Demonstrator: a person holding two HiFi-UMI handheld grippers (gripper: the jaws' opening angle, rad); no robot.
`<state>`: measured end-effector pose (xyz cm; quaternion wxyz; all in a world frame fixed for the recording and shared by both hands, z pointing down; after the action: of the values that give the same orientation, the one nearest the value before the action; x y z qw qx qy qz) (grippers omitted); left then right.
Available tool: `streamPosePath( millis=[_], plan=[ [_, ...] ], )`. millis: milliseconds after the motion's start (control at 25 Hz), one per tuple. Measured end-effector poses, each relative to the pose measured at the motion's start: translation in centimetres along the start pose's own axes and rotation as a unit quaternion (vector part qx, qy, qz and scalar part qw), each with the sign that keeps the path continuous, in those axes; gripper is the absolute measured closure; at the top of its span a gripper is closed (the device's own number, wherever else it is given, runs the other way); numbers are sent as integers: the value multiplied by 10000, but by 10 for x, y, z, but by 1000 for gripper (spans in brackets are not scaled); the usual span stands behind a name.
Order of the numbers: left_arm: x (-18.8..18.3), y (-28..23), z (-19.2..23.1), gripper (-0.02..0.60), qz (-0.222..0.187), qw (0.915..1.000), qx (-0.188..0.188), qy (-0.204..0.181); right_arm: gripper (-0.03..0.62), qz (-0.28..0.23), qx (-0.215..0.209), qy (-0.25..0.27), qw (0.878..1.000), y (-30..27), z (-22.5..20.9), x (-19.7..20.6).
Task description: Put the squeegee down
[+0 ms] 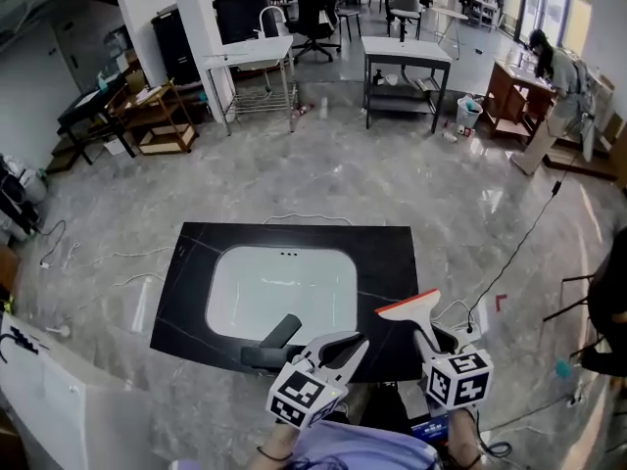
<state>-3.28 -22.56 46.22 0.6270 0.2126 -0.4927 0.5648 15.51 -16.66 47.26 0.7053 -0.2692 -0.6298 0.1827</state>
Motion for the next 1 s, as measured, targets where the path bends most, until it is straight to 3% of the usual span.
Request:
streamPosePath(
  millis=[560,1000],
  plan=[
    [-33,-85,2,538,-224,9950,-948,233,499,117,-1085,756,9911,-91,-96,-35],
    [-25,-109,5,538,-247,9853,-1648,383,499,281,-1644,1404,9760,-184,-121,-40]
  ],
)
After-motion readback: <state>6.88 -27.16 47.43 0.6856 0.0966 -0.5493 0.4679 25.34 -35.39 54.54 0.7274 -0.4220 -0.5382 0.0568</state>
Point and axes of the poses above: the fingertips, and each gripper's own axes: y backward along the fingers, z to its left, x out of its underside, the point moved 7 cm from there along y, backward along the fingers, and after that the axes turned 15 degrees about y, right-handed, at the moved point
